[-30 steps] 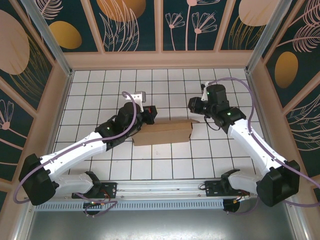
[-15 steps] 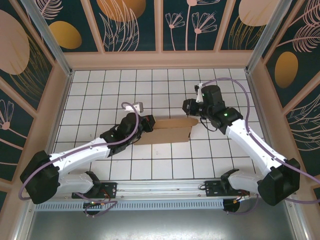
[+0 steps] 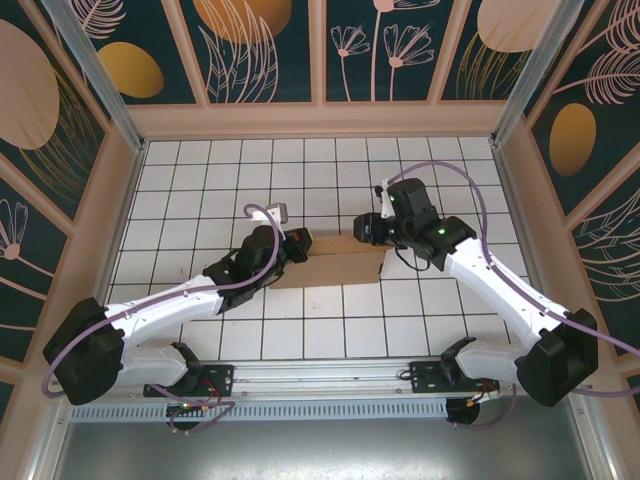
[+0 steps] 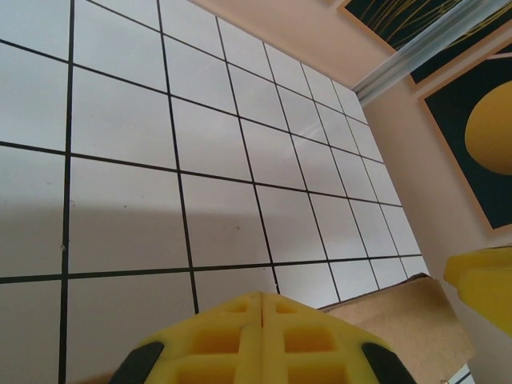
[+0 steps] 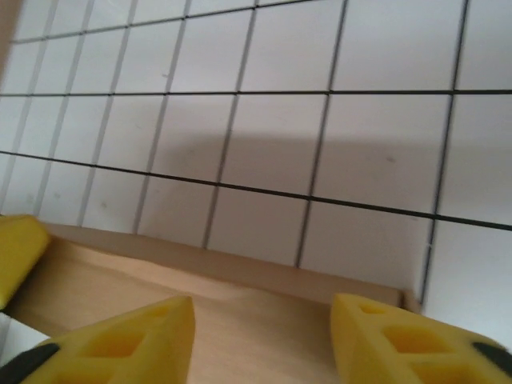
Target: Fold the paper box
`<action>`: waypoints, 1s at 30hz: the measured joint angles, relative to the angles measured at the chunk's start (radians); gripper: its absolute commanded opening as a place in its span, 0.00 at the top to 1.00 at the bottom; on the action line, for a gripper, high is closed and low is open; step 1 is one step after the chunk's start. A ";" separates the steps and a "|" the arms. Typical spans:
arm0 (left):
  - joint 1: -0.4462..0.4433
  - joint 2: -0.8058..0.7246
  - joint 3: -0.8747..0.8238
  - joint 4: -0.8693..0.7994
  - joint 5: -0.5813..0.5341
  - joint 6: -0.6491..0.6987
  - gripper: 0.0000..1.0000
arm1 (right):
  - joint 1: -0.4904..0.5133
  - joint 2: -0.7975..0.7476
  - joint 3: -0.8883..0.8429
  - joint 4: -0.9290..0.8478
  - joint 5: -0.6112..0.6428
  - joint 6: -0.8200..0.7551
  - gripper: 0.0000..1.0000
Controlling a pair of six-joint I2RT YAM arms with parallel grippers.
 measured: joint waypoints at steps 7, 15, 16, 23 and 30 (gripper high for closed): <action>0.000 -0.002 0.002 -0.011 0.019 0.057 1.00 | -0.148 -0.043 -0.024 -0.055 -0.095 0.000 0.44; 0.000 -0.003 0.002 -0.016 0.027 0.077 1.00 | -0.150 -0.041 -0.062 -0.068 -0.151 0.001 0.44; 0.000 -0.003 0.002 -0.016 0.027 0.077 1.00 | -0.150 -0.041 -0.066 -0.067 -0.155 0.001 0.44; 0.001 -0.003 0.002 -0.016 0.044 0.085 1.00 | -0.154 -0.051 -0.138 -0.004 -0.240 0.037 0.47; 0.013 0.001 0.002 -0.014 0.040 0.093 1.00 | -0.172 -0.056 -0.207 0.130 -0.335 0.114 0.62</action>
